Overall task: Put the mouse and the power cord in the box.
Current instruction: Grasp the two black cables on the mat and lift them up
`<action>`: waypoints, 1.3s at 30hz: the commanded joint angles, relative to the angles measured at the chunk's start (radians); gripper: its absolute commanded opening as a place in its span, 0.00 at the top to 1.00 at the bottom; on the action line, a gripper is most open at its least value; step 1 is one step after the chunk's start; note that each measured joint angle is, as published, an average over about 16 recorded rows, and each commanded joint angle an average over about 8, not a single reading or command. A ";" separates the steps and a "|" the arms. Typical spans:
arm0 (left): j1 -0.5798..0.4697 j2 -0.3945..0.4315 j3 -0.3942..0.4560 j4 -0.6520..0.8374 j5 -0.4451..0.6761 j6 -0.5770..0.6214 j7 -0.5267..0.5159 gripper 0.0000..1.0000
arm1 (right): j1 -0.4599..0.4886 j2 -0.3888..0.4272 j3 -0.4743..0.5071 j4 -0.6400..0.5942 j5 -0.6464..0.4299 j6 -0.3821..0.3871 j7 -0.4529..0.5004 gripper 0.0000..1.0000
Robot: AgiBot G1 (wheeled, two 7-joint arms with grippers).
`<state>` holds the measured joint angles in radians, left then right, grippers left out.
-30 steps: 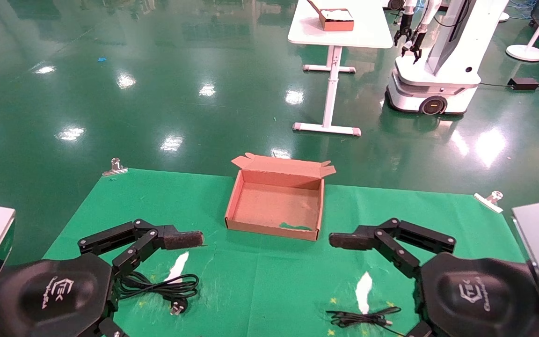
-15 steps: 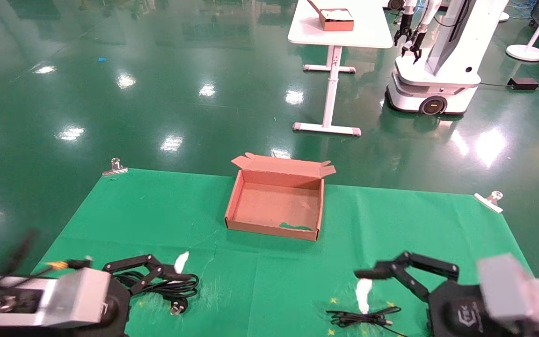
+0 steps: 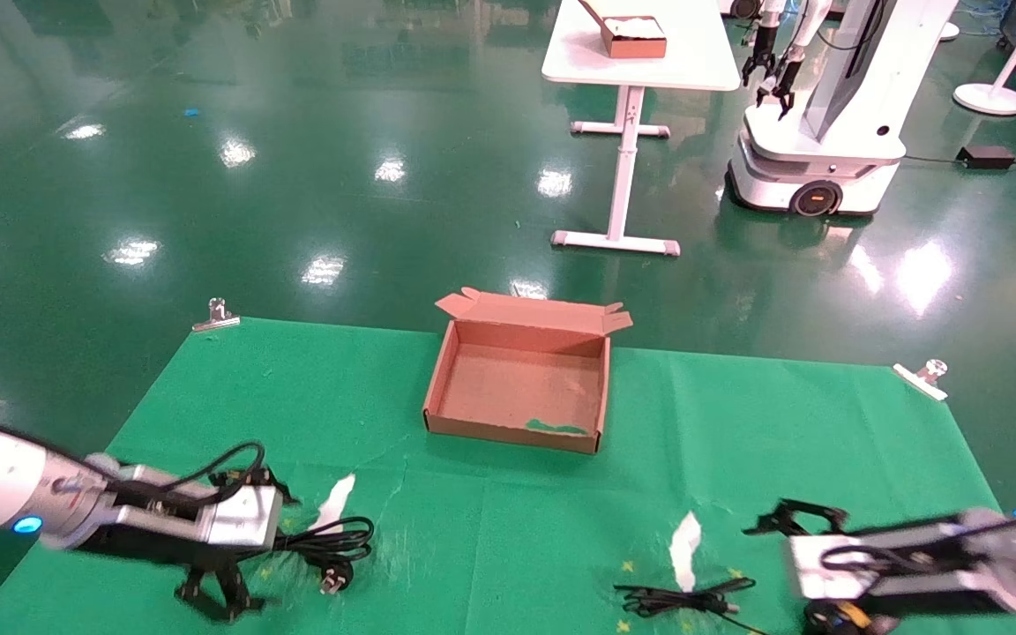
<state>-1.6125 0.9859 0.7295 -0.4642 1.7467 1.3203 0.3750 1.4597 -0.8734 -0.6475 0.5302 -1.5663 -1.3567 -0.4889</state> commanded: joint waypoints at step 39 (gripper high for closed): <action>-0.081 0.122 0.023 0.389 0.068 -0.178 0.261 1.00 | 0.144 -0.239 -0.028 -0.495 -0.058 0.075 -0.352 1.00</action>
<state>-1.6936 1.1085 0.7527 -0.0744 1.8141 1.1426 0.6363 1.6035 -1.1122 -0.6757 0.0347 -1.6247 -1.2817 -0.8413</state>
